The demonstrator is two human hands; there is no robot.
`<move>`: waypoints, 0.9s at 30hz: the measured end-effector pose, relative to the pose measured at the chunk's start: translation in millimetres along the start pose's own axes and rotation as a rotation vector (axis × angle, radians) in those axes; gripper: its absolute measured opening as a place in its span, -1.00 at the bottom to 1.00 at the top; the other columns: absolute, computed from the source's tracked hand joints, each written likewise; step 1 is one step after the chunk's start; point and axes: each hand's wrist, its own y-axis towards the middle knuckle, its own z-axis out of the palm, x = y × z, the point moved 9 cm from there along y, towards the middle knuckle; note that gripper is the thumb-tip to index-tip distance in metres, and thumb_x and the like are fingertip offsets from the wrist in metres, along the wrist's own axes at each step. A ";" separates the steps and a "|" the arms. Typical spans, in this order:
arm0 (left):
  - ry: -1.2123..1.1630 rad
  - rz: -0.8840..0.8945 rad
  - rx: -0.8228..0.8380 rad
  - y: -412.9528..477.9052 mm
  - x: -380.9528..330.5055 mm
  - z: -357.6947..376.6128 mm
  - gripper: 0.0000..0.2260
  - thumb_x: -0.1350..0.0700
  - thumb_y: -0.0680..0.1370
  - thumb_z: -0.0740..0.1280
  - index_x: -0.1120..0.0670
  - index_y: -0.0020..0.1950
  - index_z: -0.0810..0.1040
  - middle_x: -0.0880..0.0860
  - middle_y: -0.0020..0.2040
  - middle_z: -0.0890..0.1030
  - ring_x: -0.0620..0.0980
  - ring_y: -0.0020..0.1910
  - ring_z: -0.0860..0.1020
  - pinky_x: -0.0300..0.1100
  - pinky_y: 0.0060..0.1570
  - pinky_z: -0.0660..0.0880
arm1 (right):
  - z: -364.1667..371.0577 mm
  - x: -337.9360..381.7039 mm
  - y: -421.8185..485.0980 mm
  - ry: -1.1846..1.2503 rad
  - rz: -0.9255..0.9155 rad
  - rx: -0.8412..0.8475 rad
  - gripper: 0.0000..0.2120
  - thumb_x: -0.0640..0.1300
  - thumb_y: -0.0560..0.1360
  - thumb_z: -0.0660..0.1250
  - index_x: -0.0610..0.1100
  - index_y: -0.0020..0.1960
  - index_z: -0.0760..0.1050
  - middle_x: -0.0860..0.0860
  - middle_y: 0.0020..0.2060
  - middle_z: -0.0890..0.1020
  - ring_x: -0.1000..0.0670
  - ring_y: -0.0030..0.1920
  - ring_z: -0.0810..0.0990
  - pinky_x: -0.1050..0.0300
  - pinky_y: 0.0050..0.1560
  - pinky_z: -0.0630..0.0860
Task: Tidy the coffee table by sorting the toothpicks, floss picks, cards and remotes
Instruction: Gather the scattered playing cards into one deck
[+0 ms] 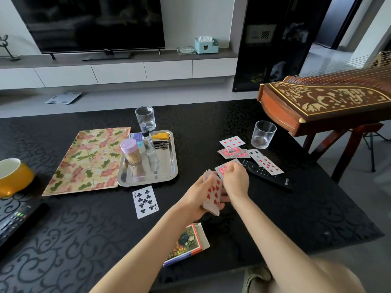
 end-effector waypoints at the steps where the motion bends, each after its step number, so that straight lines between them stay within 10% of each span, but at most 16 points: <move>1: -0.037 0.000 -0.032 3.0 -1.5 -7.4 -0.79 0.05 0.65 0.10 -0.01 0.26 0.39 0.20 -0.01 0.55 0.13 -0.19 0.61 -0.10 -0.32 0.51 | 0.7 1.2 10.2 -0.243 -0.135 0.022 -0.70 -0.30 0.52 0.18 -0.23 0.24 0.47 -0.12 0.15 0.55 -0.12 0.17 0.50 0.13 0.08 0.38; 5: -0.020 0.000 -0.167 16.6 -6.8 -37.8 -0.73 0.19 0.63 0.12 -0.12 0.25 0.39 0.25 0.07 0.49 0.17 -0.13 0.59 -0.08 -0.32 0.49 | 35.9 -8.4 32.3 -1.093 -0.676 0.204 -0.41 -0.22 0.51 0.27 -0.16 0.49 0.14 -0.13 0.46 0.25 -0.16 0.48 0.15 -0.11 0.48 0.05; 9: -0.011 -0.016 -0.260 25.8 -7.4 -53.2 -0.83 0.18 0.62 0.16 -0.04 0.12 0.46 0.22 0.03 0.47 0.13 -0.14 0.56 -0.08 -0.26 0.52 | 56.1 -11.8 36.1 -1.319 -0.868 0.277 -0.70 -0.18 0.52 0.22 -0.18 0.25 0.43 -0.08 0.12 0.57 -0.14 0.18 0.50 -0.10 0.39 0.22; 12: -0.055 -0.028 -0.320 35.7 -6.3 -59.4 -0.87 0.03 0.58 0.26 0.01 0.10 0.43 0.20 0.03 0.49 0.12 -0.11 0.57 -0.06 -0.19 0.55 | 37.5 3.2 34.9 -0.852 -0.739 0.148 -0.87 -0.27 0.48 0.31 -0.18 0.02 0.52 -0.06 -0.17 0.64 -0.11 -0.12 0.61 0.08 -0.06 0.42; 16: -0.085 0.034 -0.213 48.4 -11.8 -45.9 -0.67 -0.14 0.55 0.24 0.02 0.20 0.37 0.18 0.05 0.56 0.10 -0.08 0.61 -0.04 -0.09 0.58 | 12.6 -3.3 28.8 0.214 -0.080 0.309 -0.85 -0.17 0.54 0.32 -0.24 0.03 0.43 -0.03 -0.16 0.64 -0.01 -0.26 0.66 0.18 -0.38 0.55; 20: -0.087 0.070 -0.125 57.7 -13.4 -21.7 -0.84 0.07 0.63 0.18 0.00 0.19 0.43 0.16 0.00 0.60 0.09 -0.13 0.63 0.02 -0.16 0.60 | 19.1 1.7 11.8 -0.173 -0.240 0.417 -0.72 0.05 0.47 0.37 -0.18 -0.18 0.55 0.01 -0.32 0.63 0.10 -0.38 0.58 0.20 -0.38 0.50; 23: -0.144 0.094 -0.150 64.2 -18.3 -13.9 -0.79 0.24 0.63 0.10 0.03 0.16 0.45 0.21 -0.01 0.56 0.13 -0.13 0.62 0.06 -0.11 0.59 | -17.2 -6.0 44.7 -0.374 -0.257 0.145 -0.59 0.12 0.52 0.24 -0.17 -0.29 0.56 0.00 -0.37 0.59 -0.03 -0.30 0.55 0.10 -0.31 0.40; 27: -0.115 0.111 -0.175 69.6 -26.2 -16.0 -0.77 0.26 0.62 0.13 0.02 0.19 0.46 0.23 0.01 0.58 0.14 -0.15 0.64 0.01 -0.16 0.60 | -75.6 -54.9 122.8 -0.638 0.046 -0.169 -0.58 0.08 0.50 0.27 -0.26 0.12 0.50 -0.23 0.06 0.58 -0.26 0.10 0.49 -0.05 0.05 0.41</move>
